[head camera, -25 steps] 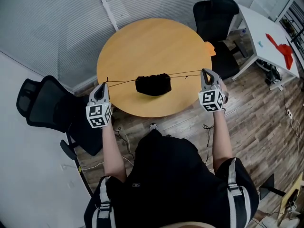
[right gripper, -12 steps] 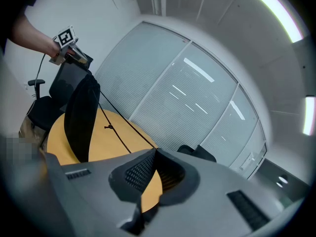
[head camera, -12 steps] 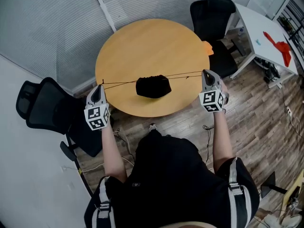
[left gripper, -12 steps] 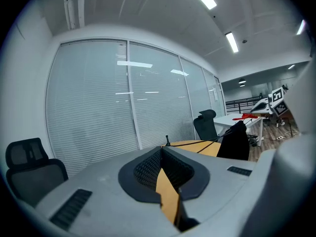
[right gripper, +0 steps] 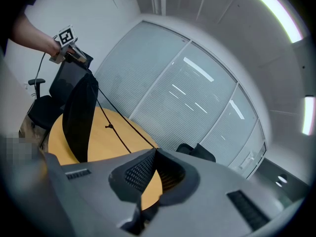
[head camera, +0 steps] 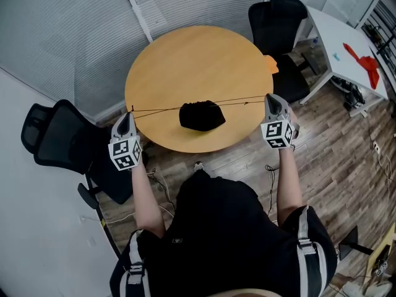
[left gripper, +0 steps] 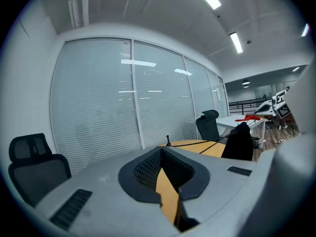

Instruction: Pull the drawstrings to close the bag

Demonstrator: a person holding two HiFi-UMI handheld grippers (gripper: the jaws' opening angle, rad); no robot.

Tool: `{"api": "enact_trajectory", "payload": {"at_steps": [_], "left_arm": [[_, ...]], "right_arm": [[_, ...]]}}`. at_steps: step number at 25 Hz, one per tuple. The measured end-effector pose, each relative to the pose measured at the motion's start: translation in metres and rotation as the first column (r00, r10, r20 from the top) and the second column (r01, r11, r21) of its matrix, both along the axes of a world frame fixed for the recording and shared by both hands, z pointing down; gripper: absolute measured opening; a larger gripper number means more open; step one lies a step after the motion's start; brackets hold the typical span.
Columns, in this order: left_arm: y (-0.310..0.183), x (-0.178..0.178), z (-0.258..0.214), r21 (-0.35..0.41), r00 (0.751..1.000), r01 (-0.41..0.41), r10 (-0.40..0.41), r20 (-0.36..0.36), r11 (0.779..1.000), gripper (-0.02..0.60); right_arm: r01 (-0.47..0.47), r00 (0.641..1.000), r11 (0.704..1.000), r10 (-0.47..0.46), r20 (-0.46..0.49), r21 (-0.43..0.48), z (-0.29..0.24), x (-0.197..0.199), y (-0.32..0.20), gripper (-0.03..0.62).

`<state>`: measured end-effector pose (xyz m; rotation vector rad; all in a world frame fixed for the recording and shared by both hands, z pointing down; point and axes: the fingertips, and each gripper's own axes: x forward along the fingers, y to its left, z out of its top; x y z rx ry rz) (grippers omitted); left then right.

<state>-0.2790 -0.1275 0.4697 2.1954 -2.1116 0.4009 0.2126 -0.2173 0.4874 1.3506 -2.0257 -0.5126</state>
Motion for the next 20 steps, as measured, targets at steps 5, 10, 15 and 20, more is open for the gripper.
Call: {"api": "enact_trajectory", "payload": {"at_steps": [5, 10, 15, 20], "left_arm": [[0.004, -0.007, 0.005, -0.008, 1.000, 0.017, -0.017, -0.013, 1.000, 0.015], [0.004, -0.012, 0.009, -0.018, 0.999, 0.028, -0.028, -0.023, 0.999, 0.015], [0.002, -0.015, 0.014, -0.024, 0.999, 0.032, -0.033, -0.043, 0.999, 0.015], [-0.002, -0.020, 0.018, -0.029, 0.998, 0.031, -0.032, -0.051, 0.999, 0.015]], "right_arm": [[-0.001, 1.000, 1.000, 0.001, -0.007, -0.004, 0.004, -0.001, 0.001, 0.058], [0.001, 1.000, 1.000, -0.001, -0.012, -0.008, 0.005, -0.003, -0.001, 0.058], [0.000, 1.000, 1.000, 0.000, -0.018, -0.008, 0.003, -0.003, -0.006, 0.058], [-0.006, 1.000, 1.000, 0.006, -0.029, -0.014, 0.005, -0.005, -0.008, 0.058]]}}
